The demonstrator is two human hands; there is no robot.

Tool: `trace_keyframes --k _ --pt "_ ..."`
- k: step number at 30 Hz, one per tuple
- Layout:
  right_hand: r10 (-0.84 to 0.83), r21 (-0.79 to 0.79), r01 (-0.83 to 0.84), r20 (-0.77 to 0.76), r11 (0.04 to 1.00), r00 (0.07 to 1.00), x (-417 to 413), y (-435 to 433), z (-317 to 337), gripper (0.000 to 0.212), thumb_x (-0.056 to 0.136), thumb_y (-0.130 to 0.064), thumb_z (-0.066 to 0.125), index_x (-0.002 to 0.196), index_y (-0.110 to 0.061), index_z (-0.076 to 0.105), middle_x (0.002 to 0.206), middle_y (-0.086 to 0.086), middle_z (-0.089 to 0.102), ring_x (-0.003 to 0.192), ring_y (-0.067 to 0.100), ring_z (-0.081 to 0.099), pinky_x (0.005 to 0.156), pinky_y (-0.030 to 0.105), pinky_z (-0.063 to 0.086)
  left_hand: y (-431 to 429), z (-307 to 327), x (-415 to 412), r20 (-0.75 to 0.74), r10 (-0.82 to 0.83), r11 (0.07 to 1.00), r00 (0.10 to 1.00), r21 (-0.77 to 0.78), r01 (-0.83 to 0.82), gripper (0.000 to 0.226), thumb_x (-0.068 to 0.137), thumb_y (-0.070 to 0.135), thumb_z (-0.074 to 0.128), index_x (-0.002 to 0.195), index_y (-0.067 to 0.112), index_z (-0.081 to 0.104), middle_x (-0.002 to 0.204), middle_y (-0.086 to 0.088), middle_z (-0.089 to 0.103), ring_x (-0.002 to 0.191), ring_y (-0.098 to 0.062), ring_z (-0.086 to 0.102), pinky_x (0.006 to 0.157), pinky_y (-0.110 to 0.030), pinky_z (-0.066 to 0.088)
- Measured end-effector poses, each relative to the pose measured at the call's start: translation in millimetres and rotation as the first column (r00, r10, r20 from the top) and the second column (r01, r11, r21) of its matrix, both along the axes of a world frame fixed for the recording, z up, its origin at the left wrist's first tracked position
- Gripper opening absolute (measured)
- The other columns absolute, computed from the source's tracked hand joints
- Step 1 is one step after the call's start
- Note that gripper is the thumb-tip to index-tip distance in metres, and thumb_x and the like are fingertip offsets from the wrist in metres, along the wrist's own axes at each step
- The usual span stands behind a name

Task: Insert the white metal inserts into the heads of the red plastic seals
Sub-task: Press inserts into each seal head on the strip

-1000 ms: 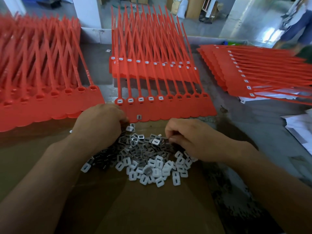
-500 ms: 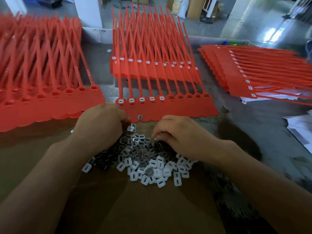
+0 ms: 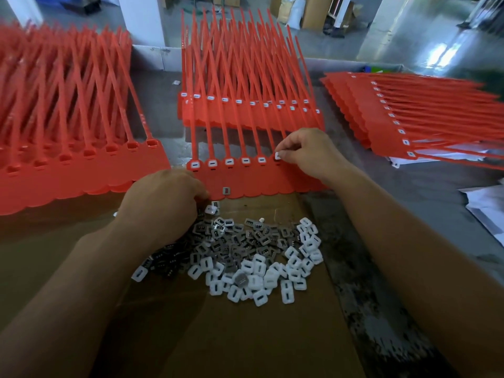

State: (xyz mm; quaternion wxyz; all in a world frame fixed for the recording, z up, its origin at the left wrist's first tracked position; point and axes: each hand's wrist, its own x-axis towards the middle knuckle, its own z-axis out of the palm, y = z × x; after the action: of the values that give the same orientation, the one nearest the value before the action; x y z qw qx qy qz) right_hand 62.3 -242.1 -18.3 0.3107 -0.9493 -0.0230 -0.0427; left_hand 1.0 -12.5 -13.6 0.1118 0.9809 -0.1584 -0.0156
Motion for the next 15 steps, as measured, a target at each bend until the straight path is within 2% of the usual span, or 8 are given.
trace_keyframes --k 4,8,11,13,15 --pt "0.034 -0.031 -0.035 -0.016 0.999 0.999 2.6 0.8 -3.0 0.009 0.084 -0.013 0.064 0.089 -0.013 0.072 0.073 -0.021 0.049 0.07 -0.007 0.046 0.062 0.007 0.03 0.1 -0.3 0.4 -0.001 0.0 1.0 1.0 -0.001 0.0 0.042 0.085 0.004 0.045 0.113 0.028 0.065 0.125 0.007 0.057 0.112 -0.017 0.052 0.094 -0.039 0.044" --pt "0.014 0.0 -0.014 -0.025 1.0 1.0 1.9 0.8 -4.5 0.008 0.08 -0.01 0.068 0.085 -0.014 0.072 0.073 -0.02 0.054 0.072 -0.003 0.051 0.064 0.009 0.037 0.3 -0.7 -0.1 0.001 -0.008 1.0 1.0 0.008 0.008 0.041 0.086 0.005 0.045 0.113 0.028 0.065 0.124 0.007 0.057 0.111 -0.017 0.052 0.093 -0.039 0.045" --pt "-0.052 0.087 0.053 -0.009 0.995 0.999 1.4 2.4 -5.8 0.013 0.074 -0.01 0.074 0.087 -0.012 0.074 0.074 -0.011 0.062 0.082 0.005 0.059 0.079 0.018 0.044 1.1 -1.8 -0.9 0.007 -0.009 1.0 1.0 -0.003 0.009 0.041 0.084 0.004 0.045 0.111 0.028 0.066 0.123 0.007 0.059 0.11 -0.018 0.053 0.092 -0.039 0.045" --pt "-0.095 0.145 0.102 -0.057 0.984 0.994 4.2 2.8 -3.9 0.013 0.07 -0.009 0.077 0.081 -0.014 0.074 0.075 -0.007 0.064 0.085 0.007 0.059 0.084 0.022 0.044 1.5 -2.8 -1.5 0.018 -0.005 1.0 1.0 -0.019 0.005 0.042 0.083 0.003 0.045 0.11 0.027 0.067 0.122 0.006 0.059 0.11 -0.019 0.054 0.092 -0.039 0.045" --pt "-0.108 0.134 0.128 -0.149 0.983 0.983 8.9 3.8 0.9 0.014 0.067 -0.01 0.079 0.071 -0.021 0.071 0.074 -0.009 0.063 0.084 0.004 0.055 0.08 0.02 0.04 2.4 -3.7 -1.8 0.02 -0.006 1.0 1.0 -0.026 0.006 0.042 0.082 0.002 0.046 0.109 0.027 0.067 0.122 0.007 0.059 0.11 -0.018 0.054 0.092 -0.038 0.045"
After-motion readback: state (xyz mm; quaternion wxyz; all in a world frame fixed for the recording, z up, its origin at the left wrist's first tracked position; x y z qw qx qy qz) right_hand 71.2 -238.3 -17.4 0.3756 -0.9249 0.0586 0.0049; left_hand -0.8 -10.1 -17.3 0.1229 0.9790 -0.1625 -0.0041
